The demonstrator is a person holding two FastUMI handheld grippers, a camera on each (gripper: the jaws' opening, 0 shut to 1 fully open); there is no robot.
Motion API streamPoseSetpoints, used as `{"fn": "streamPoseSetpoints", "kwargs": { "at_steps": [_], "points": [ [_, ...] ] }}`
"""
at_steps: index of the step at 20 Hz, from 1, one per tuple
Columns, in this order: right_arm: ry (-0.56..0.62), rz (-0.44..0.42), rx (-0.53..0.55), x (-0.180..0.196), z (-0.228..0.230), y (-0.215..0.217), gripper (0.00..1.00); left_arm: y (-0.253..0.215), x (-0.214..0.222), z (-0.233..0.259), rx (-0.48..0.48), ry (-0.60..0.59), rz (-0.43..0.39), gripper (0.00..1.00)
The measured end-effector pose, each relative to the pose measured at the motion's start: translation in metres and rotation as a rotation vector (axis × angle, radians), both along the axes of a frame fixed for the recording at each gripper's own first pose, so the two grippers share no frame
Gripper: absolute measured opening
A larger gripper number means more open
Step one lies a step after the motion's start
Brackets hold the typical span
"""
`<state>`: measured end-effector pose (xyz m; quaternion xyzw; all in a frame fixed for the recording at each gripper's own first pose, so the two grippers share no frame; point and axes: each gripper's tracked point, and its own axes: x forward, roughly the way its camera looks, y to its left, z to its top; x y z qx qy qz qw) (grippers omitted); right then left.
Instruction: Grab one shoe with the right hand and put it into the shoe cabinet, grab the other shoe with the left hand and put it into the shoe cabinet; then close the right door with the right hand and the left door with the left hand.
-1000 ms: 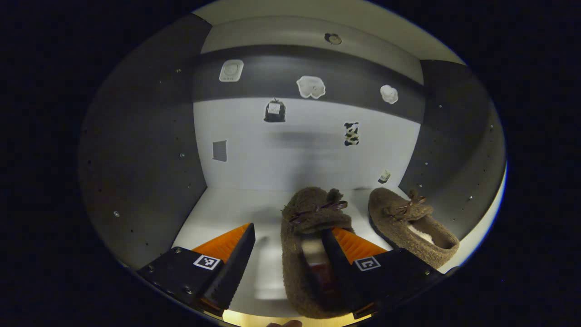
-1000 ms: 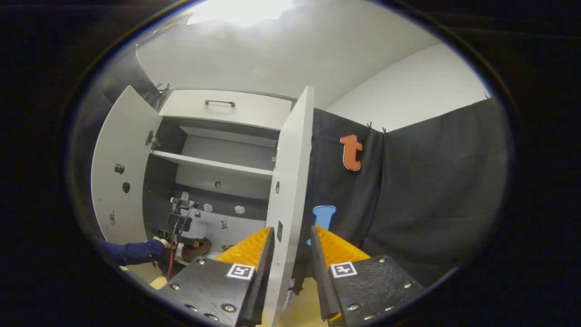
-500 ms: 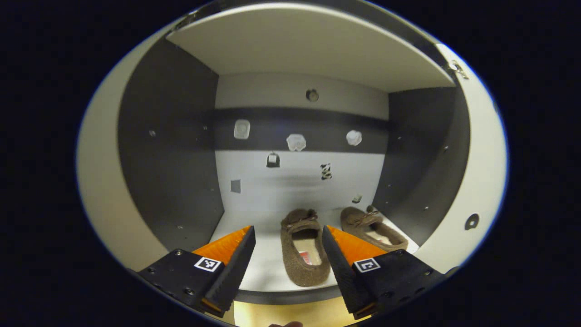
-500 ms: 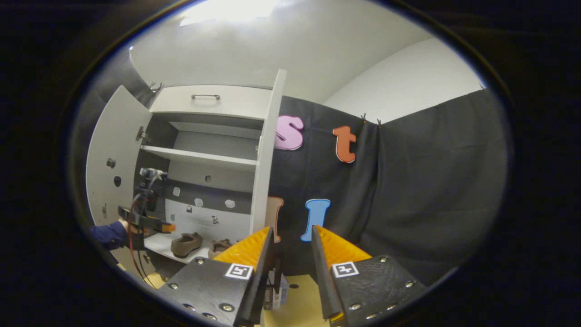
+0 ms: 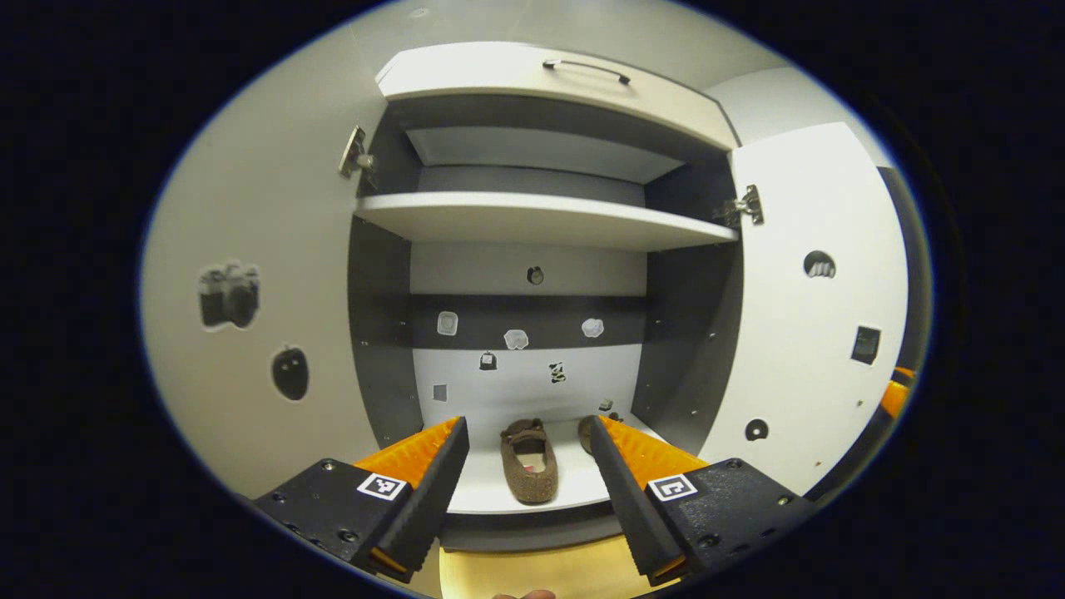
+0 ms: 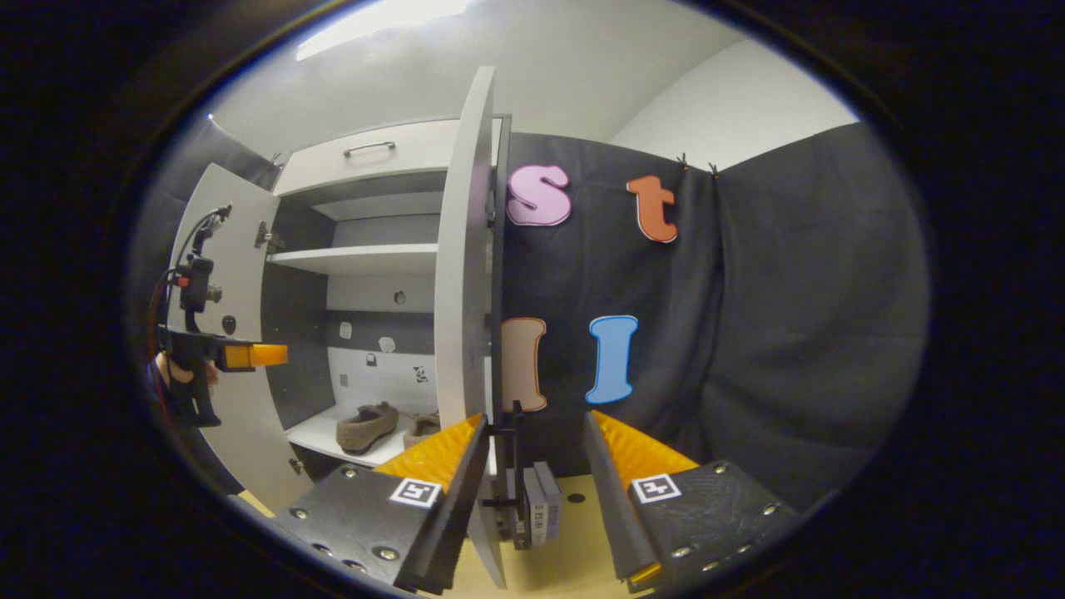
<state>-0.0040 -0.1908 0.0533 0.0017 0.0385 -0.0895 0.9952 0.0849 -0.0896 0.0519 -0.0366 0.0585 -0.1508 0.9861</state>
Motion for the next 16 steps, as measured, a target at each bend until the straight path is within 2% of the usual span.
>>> {"fn": "streamPoseSetpoints", "kwargs": {
  "at_steps": [1, 2, 5, 6, 7, 9, 10, 11, 12, 16],
  "points": [
    [-0.004, 0.007, -0.003, 0.0, 0.001, 0.001, 0.69, 0.004, -0.009, 0.006, -0.008, -0.001, 0.0, 0.85],
    [0.0, 0.017, -0.005, 0.001, 0.0, 0.002, 0.68, 0.008, -0.02, 0.013, -0.016, -0.004, 0.001, 0.9],
    [0.015, 0.066, -0.003, 0.004, 0.0, 0.008, 0.69, 0.017, -0.051, 0.024, -0.038, -0.003, -0.005, 0.9],
    [0.017, 0.082, -0.003, 0.006, 0.0, 0.011, 0.65, 0.021, -0.061, 0.026, -0.035, 0.0, -0.006, 0.85],
    [0.017, 0.096, -0.003, 0.007, 0.001, 0.014, 0.65, 0.024, -0.07, 0.028, -0.033, -0.003, -0.008, 0.9],
    [0.019, 0.127, 0.006, 0.009, 0.001, 0.027, 0.68, 0.03, -0.085, 0.034, -0.034, -0.014, -0.008, 0.9],
    [0.02, 0.149, 0.011, 0.011, 0.0, 0.035, 0.68, 0.033, -0.091, 0.036, -0.037, -0.014, -0.004, 0.85],
    [0.023, 0.174, 0.015, 0.012, 0.0, 0.044, 0.68, 0.038, -0.097, 0.038, -0.04, -0.016, 0.003, 0.85],
    [0.026, 0.198, 0.019, 0.014, -0.001, 0.053, 0.65, 0.044, -0.101, 0.041, -0.044, -0.02, 0.012, 0.9],
    [0.034, 0.282, 0.022, 0.027, -0.001, 0.09, 0.65, 0.067, -0.122, 0.05, -0.062, -0.041, 0.051, 0.9]
  ]
}}
